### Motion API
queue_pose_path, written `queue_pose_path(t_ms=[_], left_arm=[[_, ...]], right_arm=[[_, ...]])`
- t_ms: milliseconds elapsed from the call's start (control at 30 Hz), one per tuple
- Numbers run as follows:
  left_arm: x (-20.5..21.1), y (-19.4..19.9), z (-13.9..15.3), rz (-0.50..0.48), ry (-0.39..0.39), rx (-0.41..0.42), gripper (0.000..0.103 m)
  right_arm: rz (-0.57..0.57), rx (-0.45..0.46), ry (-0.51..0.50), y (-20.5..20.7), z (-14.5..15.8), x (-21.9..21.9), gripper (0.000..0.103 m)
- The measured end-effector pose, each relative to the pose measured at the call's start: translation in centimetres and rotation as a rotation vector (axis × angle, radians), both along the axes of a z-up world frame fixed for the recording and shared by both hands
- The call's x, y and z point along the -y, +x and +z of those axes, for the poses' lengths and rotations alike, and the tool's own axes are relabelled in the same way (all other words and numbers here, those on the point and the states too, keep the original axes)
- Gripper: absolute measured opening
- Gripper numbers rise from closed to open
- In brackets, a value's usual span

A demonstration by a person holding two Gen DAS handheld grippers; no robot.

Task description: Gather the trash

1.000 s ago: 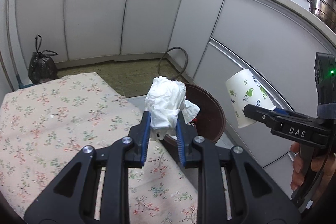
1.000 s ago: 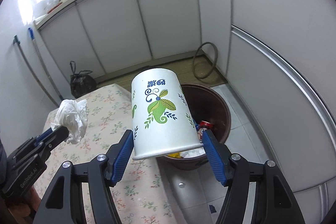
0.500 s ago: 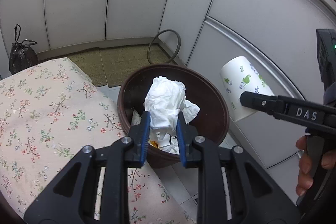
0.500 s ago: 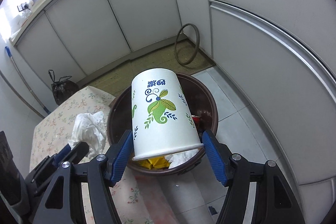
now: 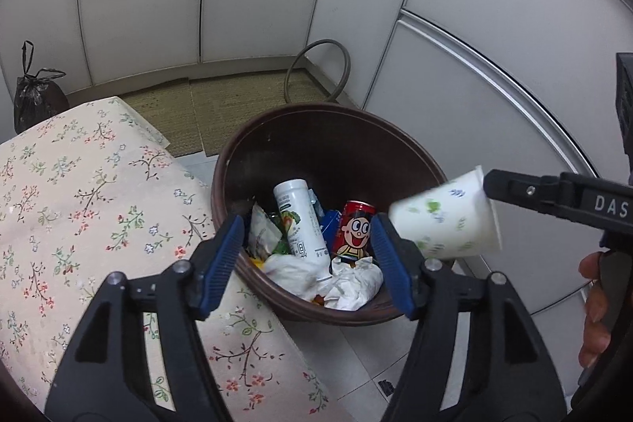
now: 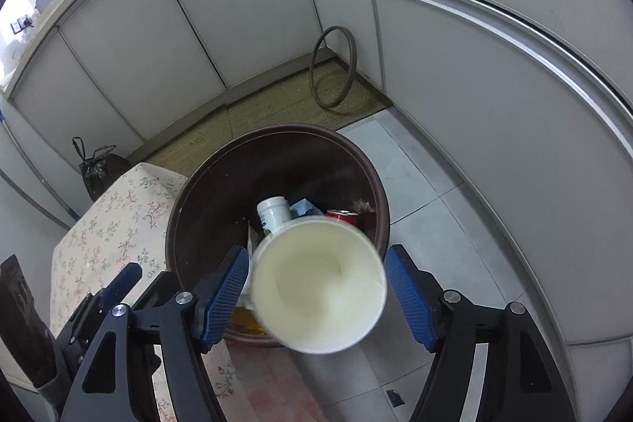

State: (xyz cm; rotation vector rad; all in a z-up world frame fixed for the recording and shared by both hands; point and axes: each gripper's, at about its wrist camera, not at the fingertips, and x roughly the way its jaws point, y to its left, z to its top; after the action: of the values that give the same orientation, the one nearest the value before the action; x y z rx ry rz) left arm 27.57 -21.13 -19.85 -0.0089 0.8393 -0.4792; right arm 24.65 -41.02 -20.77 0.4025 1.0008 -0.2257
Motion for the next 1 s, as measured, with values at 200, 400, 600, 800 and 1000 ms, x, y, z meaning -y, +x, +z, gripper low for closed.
queue_pose_path(t_ms=[200,400,600,800,1000], left_arm=[[-0.7,-0.6,0.8,0.008,0.011,0.002,0.076],[-2.5,-1.6,2.5,0.046,0.032,-0.012,0.082],[-4.9,-3.6,5.4,0.079,0.07,0.012,0.085],[-7.4,-6.9,9.2,0.118,0.096,0.061,0.09],[-10.5,-10.7,12.5,0.165,0.062,0.072,0.1]], right_arm=[[-0.011,0.029,-0.012,-0.6,1.5,0.3,0.075],[-0.034,0.047,-0.038,-1.8,3.5,0.2,0.079],[-0.056,0.068,-0.061,-3.7,6.2,-0.1,0.08],[-0.039,0.105,-0.092,-6.3,9.8,-1.9,0.082],[0.013,0.168,-0.163,-8.6,13.7,-5.4,0.083]])
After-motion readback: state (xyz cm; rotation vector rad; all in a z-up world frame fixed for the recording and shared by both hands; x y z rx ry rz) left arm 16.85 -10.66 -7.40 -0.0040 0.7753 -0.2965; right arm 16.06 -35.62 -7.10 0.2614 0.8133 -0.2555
